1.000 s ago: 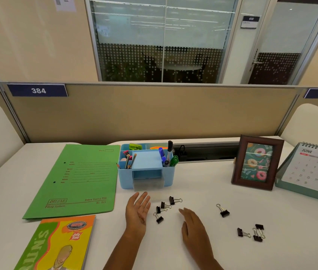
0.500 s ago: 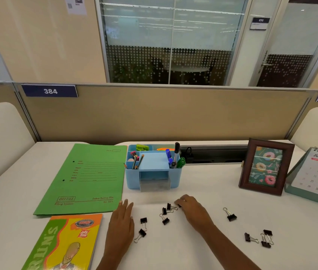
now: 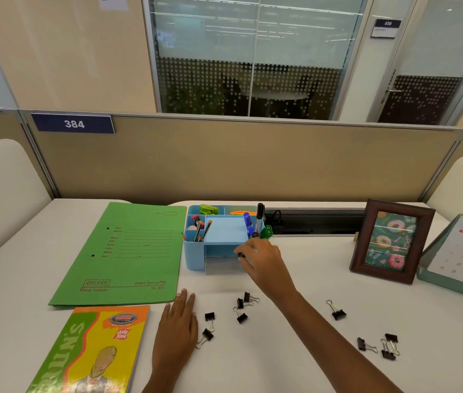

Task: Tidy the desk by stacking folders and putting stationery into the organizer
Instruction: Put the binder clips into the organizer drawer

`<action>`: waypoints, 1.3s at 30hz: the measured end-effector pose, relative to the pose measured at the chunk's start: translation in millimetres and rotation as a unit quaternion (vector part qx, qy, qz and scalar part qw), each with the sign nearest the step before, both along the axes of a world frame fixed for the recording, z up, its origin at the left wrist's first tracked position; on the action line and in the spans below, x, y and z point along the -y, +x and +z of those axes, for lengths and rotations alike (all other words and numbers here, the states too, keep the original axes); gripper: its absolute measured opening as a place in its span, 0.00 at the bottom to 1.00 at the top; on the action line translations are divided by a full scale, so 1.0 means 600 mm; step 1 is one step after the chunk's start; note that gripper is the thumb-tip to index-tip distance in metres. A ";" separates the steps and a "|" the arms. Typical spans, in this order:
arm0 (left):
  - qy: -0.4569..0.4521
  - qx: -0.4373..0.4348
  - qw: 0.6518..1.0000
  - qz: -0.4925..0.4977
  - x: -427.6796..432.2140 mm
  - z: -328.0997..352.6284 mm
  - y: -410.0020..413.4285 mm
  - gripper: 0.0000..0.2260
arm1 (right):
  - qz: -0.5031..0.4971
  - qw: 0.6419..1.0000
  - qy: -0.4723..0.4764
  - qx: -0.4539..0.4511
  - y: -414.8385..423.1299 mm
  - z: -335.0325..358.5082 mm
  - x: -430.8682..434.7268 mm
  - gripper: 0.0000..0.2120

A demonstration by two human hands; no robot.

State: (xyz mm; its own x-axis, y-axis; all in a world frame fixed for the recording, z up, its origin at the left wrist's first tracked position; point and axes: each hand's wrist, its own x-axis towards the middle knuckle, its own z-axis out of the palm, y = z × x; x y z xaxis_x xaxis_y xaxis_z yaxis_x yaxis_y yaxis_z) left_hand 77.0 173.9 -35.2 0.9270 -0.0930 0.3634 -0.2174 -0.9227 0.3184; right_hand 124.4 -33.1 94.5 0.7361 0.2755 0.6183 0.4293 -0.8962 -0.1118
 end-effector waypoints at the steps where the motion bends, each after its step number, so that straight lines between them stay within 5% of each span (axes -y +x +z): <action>1: 0.001 -0.004 1.000 0.000 0.000 0.002 -0.001 0.20 | 0.008 1.000 -0.025 -0.003 0.011 0.001 -0.004 0.04; 6: -0.010 -0.007 1.000 -0.006 0.002 0.007 -0.004 0.19 | 0.003 0.988 -0.140 -0.066 0.036 -0.004 -0.011 0.19; 13: -0.022 -0.019 1.000 -0.009 0.003 0.010 -0.008 0.19 | 0.059 0.996 0.054 -0.047 -0.013 -0.050 0.013 0.07; 15: -0.024 -0.022 0.999 -0.008 0.001 0.009 -0.010 0.19 | 0.047 0.992 0.079 -0.084 -0.032 -0.080 0.021 0.10; 21: -0.019 0.000 1.000 -0.013 -0.001 0.006 -0.017 0.22 | 0.026 0.977 0.042 -0.206 -0.047 -0.141 0.031 0.19; 27: -0.010 -0.030 0.999 0.004 -0.002 0.007 -0.011 0.20 | 0.037 0.964 -0.009 -0.264 -0.041 -0.151 0.039 0.14; 31: -0.007 -0.043 0.999 0.010 -0.003 0.006 -0.009 0.21 | 0.061 0.975 -0.029 -0.214 -0.038 -0.148 0.050 0.13; 34: -0.007 -0.052 0.999 0.012 -0.002 0.005 -0.009 0.21 | 0.074 0.979 0.047 -0.183 -0.039 -0.109 0.044 0.17; 39: -0.003 -0.051 0.998 0.020 -0.001 0.009 -0.010 0.21 | 0.081 0.992 0.067 -0.063 -0.006 -0.032 0.023 0.09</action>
State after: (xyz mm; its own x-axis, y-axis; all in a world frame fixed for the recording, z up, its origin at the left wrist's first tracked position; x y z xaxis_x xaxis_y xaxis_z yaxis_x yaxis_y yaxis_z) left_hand 70.7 174.6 -29.6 0.9623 -0.0536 0.2667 -0.1465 -0.9283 0.3418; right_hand 121.1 -46.8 75.1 0.7633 0.3179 0.5624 0.5411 -0.7903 -0.2875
